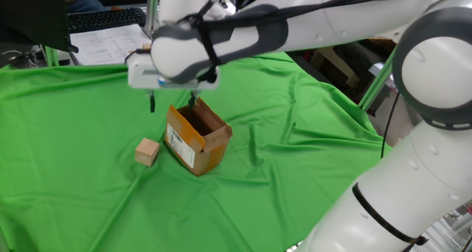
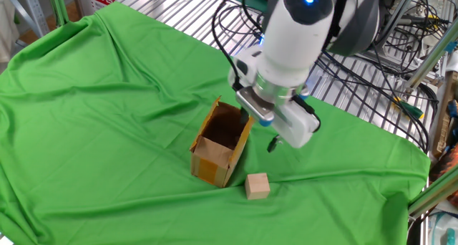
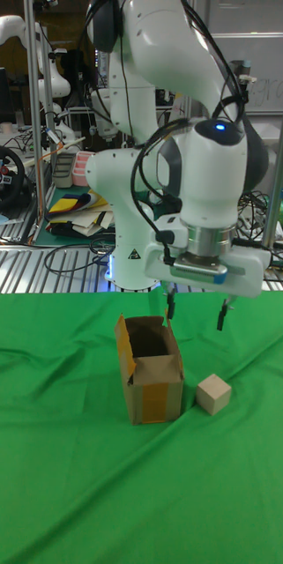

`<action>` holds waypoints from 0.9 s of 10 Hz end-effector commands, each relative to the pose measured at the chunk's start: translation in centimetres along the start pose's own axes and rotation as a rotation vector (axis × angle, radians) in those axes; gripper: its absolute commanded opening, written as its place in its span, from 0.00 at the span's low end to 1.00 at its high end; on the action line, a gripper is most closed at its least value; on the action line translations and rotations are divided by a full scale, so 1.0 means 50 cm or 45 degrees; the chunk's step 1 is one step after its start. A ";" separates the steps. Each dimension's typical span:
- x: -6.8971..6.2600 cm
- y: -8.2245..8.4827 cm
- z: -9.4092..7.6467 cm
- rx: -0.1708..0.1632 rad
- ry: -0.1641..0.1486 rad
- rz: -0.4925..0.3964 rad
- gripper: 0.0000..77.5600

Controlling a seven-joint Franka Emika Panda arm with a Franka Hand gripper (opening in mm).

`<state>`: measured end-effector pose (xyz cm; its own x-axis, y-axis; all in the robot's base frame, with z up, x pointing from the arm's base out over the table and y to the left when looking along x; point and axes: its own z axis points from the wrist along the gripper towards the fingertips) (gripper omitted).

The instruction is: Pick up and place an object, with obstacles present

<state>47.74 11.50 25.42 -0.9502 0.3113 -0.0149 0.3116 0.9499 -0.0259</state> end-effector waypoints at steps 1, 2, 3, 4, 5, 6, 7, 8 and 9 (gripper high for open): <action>-0.039 -0.028 -0.028 -0.002 0.005 -0.113 1.00; -0.055 -0.041 -0.032 -0.011 0.002 -0.182 1.00; -0.063 -0.048 -0.032 -0.018 0.004 -0.214 1.00; -0.084 -0.061 -0.029 -0.030 0.007 -0.259 1.00; -0.091 -0.069 -0.027 -0.031 0.006 -0.268 1.00; -0.095 -0.073 -0.025 -0.034 0.007 -0.269 1.00; -0.100 -0.080 -0.022 -0.037 0.004 -0.264 1.00; -0.103 -0.082 -0.023 -0.036 0.001 -0.258 1.00; -0.107 -0.084 -0.025 -0.035 0.001 -0.252 1.00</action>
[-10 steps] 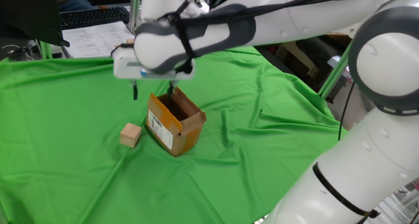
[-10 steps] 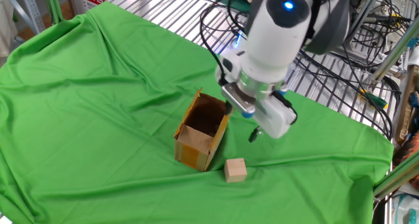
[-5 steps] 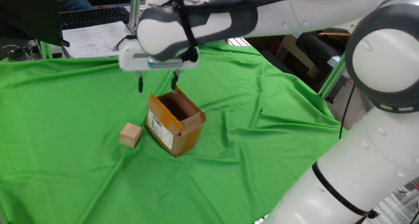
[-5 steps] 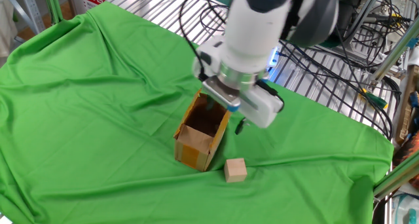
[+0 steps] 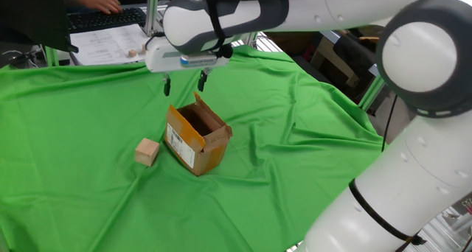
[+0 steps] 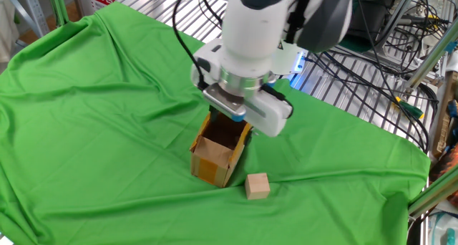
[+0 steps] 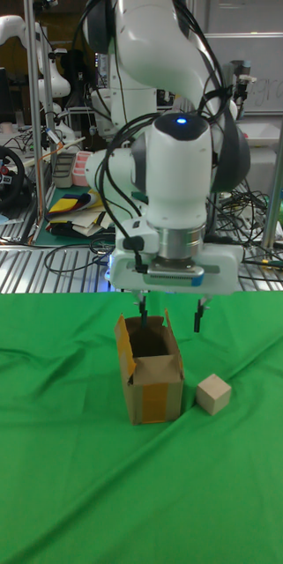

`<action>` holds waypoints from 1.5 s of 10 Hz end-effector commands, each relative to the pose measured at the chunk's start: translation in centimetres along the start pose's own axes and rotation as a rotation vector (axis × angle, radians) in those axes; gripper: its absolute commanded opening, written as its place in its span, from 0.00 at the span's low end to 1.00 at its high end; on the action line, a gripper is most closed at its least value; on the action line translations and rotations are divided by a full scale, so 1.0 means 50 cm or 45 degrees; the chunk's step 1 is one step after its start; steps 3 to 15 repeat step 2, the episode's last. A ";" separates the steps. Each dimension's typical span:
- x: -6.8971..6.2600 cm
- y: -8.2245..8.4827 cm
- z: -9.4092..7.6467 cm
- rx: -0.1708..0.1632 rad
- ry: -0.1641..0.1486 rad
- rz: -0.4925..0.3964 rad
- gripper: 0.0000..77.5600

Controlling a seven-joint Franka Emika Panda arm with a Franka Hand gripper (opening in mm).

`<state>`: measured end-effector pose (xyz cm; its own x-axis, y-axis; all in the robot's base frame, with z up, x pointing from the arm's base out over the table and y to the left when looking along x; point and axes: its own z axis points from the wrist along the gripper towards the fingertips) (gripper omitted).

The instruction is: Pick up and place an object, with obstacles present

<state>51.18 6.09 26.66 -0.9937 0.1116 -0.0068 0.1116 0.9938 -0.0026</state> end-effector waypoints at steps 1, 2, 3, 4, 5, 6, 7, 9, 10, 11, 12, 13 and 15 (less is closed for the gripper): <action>-0.010 -0.006 -0.006 -0.001 0.000 0.012 1.00; -0.010 -0.006 -0.006 -0.001 0.002 0.013 1.00; -0.010 -0.006 -0.006 -0.001 0.002 0.013 1.00; -0.010 -0.006 -0.006 -0.001 0.002 0.013 1.00; -0.010 -0.006 -0.006 -0.001 0.002 0.013 1.00; -0.010 -0.006 -0.006 -0.001 0.002 0.013 1.00; -0.010 -0.006 -0.006 -0.001 0.002 0.013 1.00; -0.010 -0.006 -0.006 -0.001 0.002 0.013 1.00; -0.010 -0.006 -0.006 -0.001 0.002 0.013 1.00; -0.010 -0.006 -0.006 -0.001 0.002 0.013 1.00; -0.010 -0.006 -0.006 -0.001 0.002 0.013 1.00; -0.010 -0.006 -0.006 -0.001 0.002 0.013 1.00; -0.010 -0.006 -0.006 -0.001 0.002 0.013 1.00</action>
